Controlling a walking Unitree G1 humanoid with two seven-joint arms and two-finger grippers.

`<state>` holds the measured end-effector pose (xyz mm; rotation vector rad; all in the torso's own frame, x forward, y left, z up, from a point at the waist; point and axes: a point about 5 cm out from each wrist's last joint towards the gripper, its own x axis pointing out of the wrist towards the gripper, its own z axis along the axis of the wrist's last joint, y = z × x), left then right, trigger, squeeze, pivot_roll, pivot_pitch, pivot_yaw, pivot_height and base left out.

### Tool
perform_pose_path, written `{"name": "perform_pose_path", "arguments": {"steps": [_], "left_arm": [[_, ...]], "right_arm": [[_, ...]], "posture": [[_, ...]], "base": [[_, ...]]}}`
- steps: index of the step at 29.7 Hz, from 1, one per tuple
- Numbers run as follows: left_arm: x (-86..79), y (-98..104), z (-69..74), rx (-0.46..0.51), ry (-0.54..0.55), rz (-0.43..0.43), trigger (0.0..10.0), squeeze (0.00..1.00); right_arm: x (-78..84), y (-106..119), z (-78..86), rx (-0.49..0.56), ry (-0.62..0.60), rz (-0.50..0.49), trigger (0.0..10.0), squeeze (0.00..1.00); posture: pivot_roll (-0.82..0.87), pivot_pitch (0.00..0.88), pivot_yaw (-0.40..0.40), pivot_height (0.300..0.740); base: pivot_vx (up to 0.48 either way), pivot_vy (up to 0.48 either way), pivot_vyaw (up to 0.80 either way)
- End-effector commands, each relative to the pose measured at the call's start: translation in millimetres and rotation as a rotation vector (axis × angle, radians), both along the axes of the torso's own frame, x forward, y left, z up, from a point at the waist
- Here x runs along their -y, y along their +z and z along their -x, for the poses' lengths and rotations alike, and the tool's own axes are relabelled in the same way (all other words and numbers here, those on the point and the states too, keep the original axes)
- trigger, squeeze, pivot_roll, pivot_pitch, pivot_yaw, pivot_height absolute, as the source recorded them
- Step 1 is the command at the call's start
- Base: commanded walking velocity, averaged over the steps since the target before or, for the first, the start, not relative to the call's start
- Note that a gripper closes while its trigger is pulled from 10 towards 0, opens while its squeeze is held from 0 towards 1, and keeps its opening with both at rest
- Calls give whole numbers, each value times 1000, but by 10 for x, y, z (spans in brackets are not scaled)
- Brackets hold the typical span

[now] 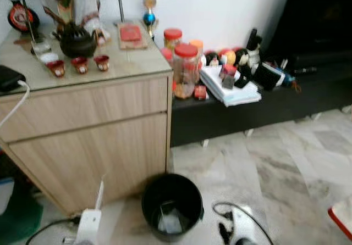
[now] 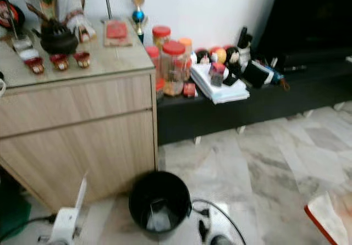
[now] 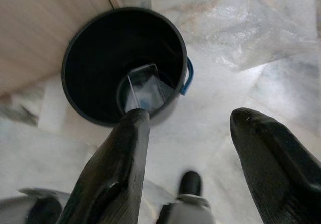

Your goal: Picking trash to rubbish bin

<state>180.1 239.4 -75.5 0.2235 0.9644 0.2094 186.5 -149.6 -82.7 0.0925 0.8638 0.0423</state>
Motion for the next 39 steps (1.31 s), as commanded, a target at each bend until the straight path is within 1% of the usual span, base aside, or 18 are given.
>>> {"name": "perform_pose_path", "arguments": {"steps": [1, 10, 17, 21, 23, 24, 27, 29, 30, 33, 35, 36, 38, 39], "left_arm": [[83, 0, -44, 5, -17, 11, 10000, 0], [90, -3, -44, 5, -15, 18, 10000, 0], [94, -5, -41, 3, -25, 32, 10000, 0], [117, -13, -37, 0, -37, 57, 10000, 0], [145, -19, -37, -2, -56, 81, 10000, 0], [173, -14, -55, 6, -91, 86, 10000, 0], [168, 3, -83, 13, -118, 69, 10000, 0], [167, 33, -136, 30, -140, 57, 10000, 0], [177, 62, -193, 46, -161, 55, 10000, 0], [193, 90, -247, 61, -179, 57, 10000, 0], [264, 173, -403, 109, -248, 63, 10000, 0], [353, 262, -557, 156, -317, 69, 10000, 0], [371, 277, -582, 164, -328, 70, 10000, 0], [417, 311, -639, 179, -350, 77, 10000, 0]], "right_arm": [[116, 10, -11, 5, -29, 20, 10000, 0], [106, 12, -16, 5, -33, 16, 10000, 0], [101, 16, -27, 6, -37, 8, 10000, 0], [99, 21, -33, 11, -26, 12, 10000, 0], [102, 19, -32, 8, -26, 14, 10000, 0], [100, 19, -32, 8, -24, 16, 10000, 0], [100, 23, -41, 10, -21, 19, 10000, 0], [99, 27, -49, 11, -17, 22, 10000, 0], [97, 35, -65, 15, -10, 21, 10000, 0], [95, 46, -86, 22, -3, 20, 10000, 0], [68, 98, -182, 50, 19, 8, 10000, 0], [35, 160, -289, 82, 50, 3, 10000, 0], [30, 171, -308, 88, 56, 3, 10000, 0], [22, 188, -344, 86, 84, 30, 10000, 0]], "posture": [[-15, 22, -25, 740], [-8, 20, -30, 740], [-8, 20, -29, 740], [-7, 15, -27, 740], [-7, 15, -27, 740], [-7, 5, -25, 740], [-7, 5, -25, 740], [-9, 0, -24, 740], [-6, 0, -27, 740], [-6, 0, -27, 740], [-3, 0, -29, 740], [-9, 0, -30, 740], [-9, 0, -30, 740], [-10, 0, -34, 740]], "base": [[296, 0, 0], [297, 0, 0], [297, 0, -731], [279, 0, 0], [122, 0, 0], [0, 0, 0], [0, 0, 0], [0, 0, 0], [0, 0, 0], [0, 0, 0], [0, 0, 0], [0, 0, 0], [0, 0, 0], [0, 0, 0]]}}
